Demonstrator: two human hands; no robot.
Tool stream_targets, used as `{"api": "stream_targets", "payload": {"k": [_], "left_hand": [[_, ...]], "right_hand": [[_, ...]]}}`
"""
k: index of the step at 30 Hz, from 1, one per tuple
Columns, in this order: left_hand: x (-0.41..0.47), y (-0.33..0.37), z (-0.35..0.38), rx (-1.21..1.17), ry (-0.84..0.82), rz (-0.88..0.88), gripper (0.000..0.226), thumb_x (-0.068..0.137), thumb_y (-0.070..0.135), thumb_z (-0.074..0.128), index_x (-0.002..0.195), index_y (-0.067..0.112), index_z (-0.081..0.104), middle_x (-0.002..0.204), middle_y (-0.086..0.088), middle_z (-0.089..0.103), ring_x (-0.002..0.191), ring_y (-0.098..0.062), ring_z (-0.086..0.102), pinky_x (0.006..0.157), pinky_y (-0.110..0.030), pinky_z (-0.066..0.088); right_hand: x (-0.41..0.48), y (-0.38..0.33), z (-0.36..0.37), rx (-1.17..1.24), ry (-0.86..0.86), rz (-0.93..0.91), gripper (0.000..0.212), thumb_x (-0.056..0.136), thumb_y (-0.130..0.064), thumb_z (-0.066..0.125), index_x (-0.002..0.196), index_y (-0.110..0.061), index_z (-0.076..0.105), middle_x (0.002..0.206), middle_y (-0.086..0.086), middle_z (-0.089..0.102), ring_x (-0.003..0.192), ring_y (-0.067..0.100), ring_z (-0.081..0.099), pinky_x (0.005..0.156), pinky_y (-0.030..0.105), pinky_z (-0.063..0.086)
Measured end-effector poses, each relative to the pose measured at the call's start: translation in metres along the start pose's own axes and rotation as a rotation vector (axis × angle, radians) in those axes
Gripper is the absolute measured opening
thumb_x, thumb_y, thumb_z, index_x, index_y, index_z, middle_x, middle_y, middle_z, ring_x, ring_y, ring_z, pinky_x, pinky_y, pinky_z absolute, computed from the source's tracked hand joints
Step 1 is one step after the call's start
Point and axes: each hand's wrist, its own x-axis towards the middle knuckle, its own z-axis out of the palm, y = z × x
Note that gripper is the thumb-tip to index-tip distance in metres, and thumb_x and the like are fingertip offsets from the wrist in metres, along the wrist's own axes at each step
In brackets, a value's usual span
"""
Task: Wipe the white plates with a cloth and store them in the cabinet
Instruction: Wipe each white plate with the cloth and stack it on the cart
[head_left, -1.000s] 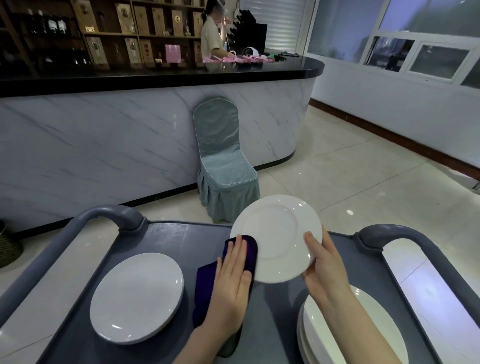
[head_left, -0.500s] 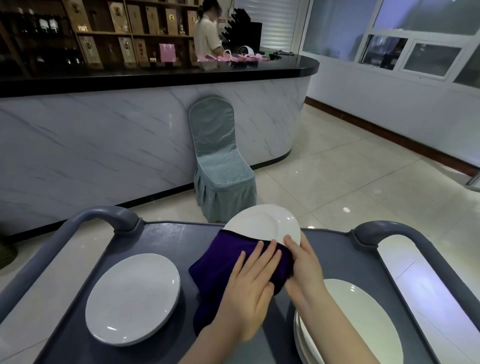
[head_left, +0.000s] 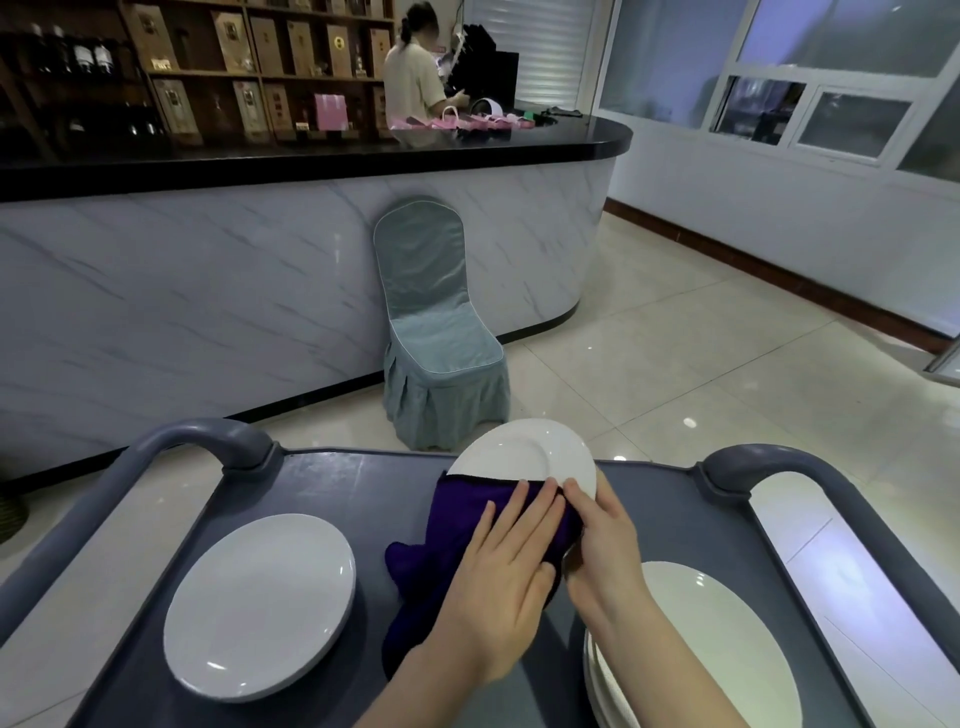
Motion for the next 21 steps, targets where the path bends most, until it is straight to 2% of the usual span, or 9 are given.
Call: {"api": "stream_targets", "payload": {"k": [5, 7, 10, 14, 16, 18, 21], "left_hand": [[-0.035, -0.005, 0.017, -0.039, 0.048, 0.005, 0.074, 0.089, 0.019, 0.043, 0.156, 0.027, 0.013, 0.163, 0.011, 0.013, 0.151, -0.015, 0.010, 0.120, -0.037, 0.011], [-0.039, -0.004, 0.023, -0.046, 0.060, -0.010, 0.076, 0.089, 0.021, 0.044, 0.156, 0.028, 0.010, 0.164, 0.010, 0.012, 0.151, -0.015, 0.011, 0.119, -0.037, 0.013], [-0.022, 0.002, 0.020, -0.050, 0.064, -0.065, 0.069, 0.096, 0.024, 0.034, 0.156, 0.030, 0.002, 0.164, 0.010, 0.009, 0.151, -0.015, 0.006, 0.120, -0.036, 0.006], [0.015, -0.006, 0.005, 0.006, 0.053, -0.215, 0.058, 0.095, 0.032, 0.007, 0.150, 0.035, -0.011, 0.157, 0.023, -0.018, 0.149, -0.002, -0.005, 0.119, -0.026, -0.007], [0.028, -0.023, -0.005, -0.111, 0.055, -0.319, 0.052, 0.101, 0.026, 0.012, 0.150, 0.036, -0.003, 0.152, 0.029, -0.012, 0.149, -0.001, 0.000, 0.118, -0.023, -0.002], [0.027, -0.042, -0.017, -0.238, 0.054, -0.386, 0.053, 0.106, 0.016, 0.026, 0.152, 0.032, 0.006, 0.153, 0.026, -0.006, 0.149, -0.003, 0.002, 0.122, -0.030, 0.002], [0.005, -0.051, -0.020, -0.297, 0.065, -0.395, 0.055, 0.105, 0.015, 0.029, 0.151, 0.032, 0.004, 0.155, 0.025, -0.006, 0.150, -0.004, -0.002, 0.123, -0.032, -0.002]], "right_hand": [[0.006, -0.014, -0.007, -0.015, 0.028, -0.042, 0.035, 0.098, -0.009, 0.055, 0.130, -0.022, 0.063, 0.117, 0.008, 0.073, 0.112, 0.032, 0.066, 0.099, 0.053, 0.051], [0.006, -0.013, -0.005, -0.015, 0.032, -0.053, 0.036, 0.098, -0.010, 0.055, 0.130, -0.023, 0.062, 0.118, 0.007, 0.072, 0.112, 0.030, 0.066, 0.099, 0.052, 0.051], [0.002, -0.007, 0.000, -0.015, 0.011, -0.053, 0.033, 0.099, -0.011, 0.055, 0.128, -0.025, 0.064, 0.116, 0.004, 0.074, 0.108, 0.026, 0.069, 0.096, 0.048, 0.054], [-0.007, 0.003, 0.002, -0.052, -0.065, -0.045, 0.034, 0.098, -0.008, 0.055, 0.128, -0.021, 0.064, 0.119, 0.006, 0.072, 0.111, 0.023, 0.068, 0.096, 0.042, 0.053], [-0.011, 0.005, 0.002, -0.096, -0.077, -0.051, 0.033, 0.097, -0.007, 0.057, 0.124, -0.023, 0.067, 0.117, 0.004, 0.073, 0.109, 0.022, 0.069, 0.090, 0.039, 0.055], [-0.011, 0.002, -0.001, -0.116, -0.087, -0.054, 0.032, 0.095, -0.009, 0.059, 0.122, -0.023, 0.069, 0.114, 0.003, 0.074, 0.106, 0.022, 0.069, 0.085, 0.037, 0.056], [-0.011, -0.007, -0.006, -0.128, -0.099, -0.084, 0.031, 0.095, -0.012, 0.061, 0.122, -0.026, 0.069, 0.116, 0.001, 0.074, 0.107, 0.021, 0.070, 0.086, 0.038, 0.055]]}}
